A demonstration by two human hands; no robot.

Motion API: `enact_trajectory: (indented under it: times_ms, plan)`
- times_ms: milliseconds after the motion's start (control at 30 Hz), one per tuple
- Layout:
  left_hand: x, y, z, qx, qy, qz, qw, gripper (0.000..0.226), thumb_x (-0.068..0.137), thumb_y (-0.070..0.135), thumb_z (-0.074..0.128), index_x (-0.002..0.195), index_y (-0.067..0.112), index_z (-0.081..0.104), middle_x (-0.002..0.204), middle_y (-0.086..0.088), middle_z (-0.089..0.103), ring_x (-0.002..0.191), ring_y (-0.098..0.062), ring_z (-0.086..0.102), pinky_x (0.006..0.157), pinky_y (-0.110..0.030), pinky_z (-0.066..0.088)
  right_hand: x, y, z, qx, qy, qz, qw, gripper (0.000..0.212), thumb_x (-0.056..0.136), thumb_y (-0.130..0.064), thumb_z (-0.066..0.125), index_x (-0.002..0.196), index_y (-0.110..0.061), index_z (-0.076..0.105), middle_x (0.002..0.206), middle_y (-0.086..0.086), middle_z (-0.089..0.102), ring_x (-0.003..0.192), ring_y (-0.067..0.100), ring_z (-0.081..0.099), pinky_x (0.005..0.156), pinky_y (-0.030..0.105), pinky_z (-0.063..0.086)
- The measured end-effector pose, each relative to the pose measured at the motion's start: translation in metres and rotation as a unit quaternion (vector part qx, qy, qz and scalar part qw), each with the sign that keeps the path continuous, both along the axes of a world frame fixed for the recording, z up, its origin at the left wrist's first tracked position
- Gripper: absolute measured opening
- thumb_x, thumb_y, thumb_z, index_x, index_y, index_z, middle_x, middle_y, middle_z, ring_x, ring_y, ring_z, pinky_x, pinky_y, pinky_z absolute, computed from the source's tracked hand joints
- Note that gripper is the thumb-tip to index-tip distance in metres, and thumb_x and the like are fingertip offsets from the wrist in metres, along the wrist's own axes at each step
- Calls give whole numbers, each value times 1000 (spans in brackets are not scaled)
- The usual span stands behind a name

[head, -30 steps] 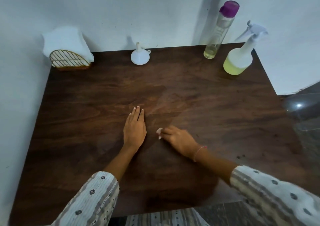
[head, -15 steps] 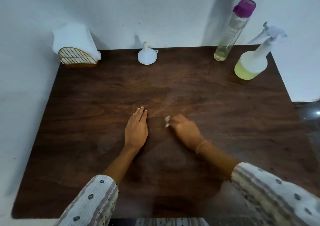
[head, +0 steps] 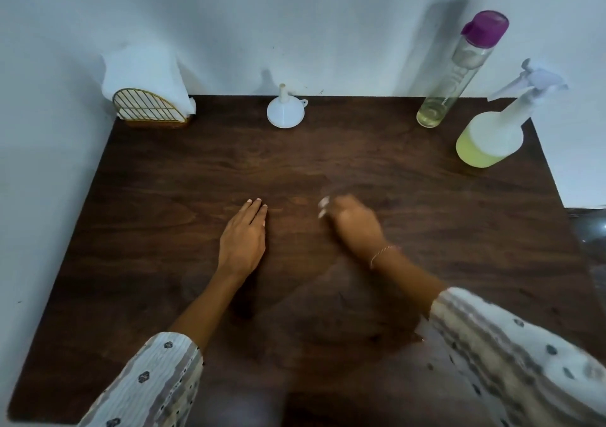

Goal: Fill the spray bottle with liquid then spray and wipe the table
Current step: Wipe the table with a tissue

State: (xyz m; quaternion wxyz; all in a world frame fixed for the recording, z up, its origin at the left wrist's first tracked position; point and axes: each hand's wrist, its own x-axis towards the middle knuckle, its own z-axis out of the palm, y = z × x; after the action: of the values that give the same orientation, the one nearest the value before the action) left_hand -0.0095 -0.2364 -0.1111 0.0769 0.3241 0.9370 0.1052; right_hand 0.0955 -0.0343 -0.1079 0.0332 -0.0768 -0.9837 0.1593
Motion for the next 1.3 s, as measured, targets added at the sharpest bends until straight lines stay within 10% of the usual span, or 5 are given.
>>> enact_trajectory:
  times_ms: [367,567,833,1100,1300]
  plan:
    - [-12,-10,1,-16,-6,-2,1000,43,100,15,33,142,10,36,152,-3,32,144,-17,23,115,-31,22,-7,-61,-1,-58,48,126,989,35,86,-24,41,103,-16,71,102,1,69,91,17,66,70,21,53]
    - [-19,-26,0,-16,1,21,1000,44,99,13,36,143,10,35,153,-4,31,143,-18,24,115,-32,23,-86,23,-1,-35,25,-223,974,31,93,-6,43,119,-3,59,128,12,56,117,29,49,92,41,47]
    - [-22,-27,-3,-9,11,14,1000,43,93,10,41,135,5,46,144,-9,45,136,-23,39,109,-36,33,-120,-82,4,0,16,104,995,34,95,-10,37,121,0,57,126,13,55,118,28,49,84,41,53]
    - [-20,-24,-2,-9,29,13,999,41,86,11,40,119,2,62,126,-11,62,118,-26,59,92,-38,50,-85,24,0,-20,28,-282,959,30,91,-2,45,118,0,60,121,17,58,113,34,50,85,43,48]
    - [-16,-1,-2,4,29,-8,1000,39,84,5,56,123,2,59,130,-13,59,122,-27,55,100,-39,43,-89,-67,-7,-45,45,-38,997,27,84,0,58,110,-3,64,114,10,63,104,28,59,68,37,58]
